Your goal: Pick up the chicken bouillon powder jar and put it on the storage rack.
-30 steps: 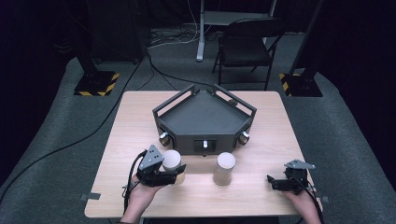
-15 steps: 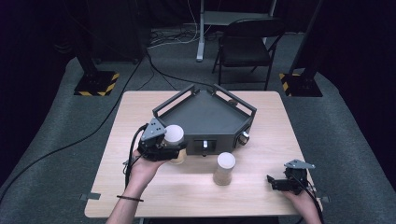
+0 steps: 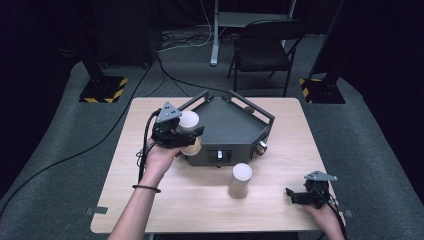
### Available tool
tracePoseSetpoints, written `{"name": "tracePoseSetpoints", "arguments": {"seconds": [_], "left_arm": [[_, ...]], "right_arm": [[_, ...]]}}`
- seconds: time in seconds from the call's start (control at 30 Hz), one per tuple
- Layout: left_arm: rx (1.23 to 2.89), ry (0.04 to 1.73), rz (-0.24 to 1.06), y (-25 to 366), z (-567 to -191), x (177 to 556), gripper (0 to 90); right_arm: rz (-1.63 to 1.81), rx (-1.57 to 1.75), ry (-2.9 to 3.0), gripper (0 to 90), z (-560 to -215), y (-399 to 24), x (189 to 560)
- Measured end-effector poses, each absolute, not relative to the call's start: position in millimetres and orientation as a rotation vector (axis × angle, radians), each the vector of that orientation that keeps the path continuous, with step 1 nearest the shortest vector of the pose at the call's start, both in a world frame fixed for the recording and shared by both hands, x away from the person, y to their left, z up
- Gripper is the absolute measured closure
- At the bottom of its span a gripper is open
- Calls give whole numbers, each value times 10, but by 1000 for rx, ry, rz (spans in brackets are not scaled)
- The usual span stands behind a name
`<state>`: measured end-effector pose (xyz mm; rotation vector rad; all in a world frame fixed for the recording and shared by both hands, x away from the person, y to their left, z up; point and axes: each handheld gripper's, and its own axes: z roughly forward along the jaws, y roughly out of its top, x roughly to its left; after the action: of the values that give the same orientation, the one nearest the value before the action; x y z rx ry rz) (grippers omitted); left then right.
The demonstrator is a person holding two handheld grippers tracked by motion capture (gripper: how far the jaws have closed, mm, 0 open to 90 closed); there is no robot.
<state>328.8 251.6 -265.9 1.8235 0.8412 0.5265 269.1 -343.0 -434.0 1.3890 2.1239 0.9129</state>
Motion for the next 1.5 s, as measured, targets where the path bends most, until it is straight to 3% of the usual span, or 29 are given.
{"name": "tracePoseSetpoints", "arguments": {"seconds": [0.6,0.97,1.33,1.5], "left_arm": [[1800,907,634,2058,-2707,3690,337],[1824,1010,555,1908,-2786,3946,337],[1827,1022,555,1823,-2817,3964,333],[1829,1031,572,1802,-2794,3927,270]], "right_arm": [[917,1380,2132,0,-4340,-3441,2700],[920,1376,2137,0,-4340,-3448,2706],[920,1373,2138,0,-4341,-3450,2708],[919,1371,2139,0,-4341,-3450,2708]]}}
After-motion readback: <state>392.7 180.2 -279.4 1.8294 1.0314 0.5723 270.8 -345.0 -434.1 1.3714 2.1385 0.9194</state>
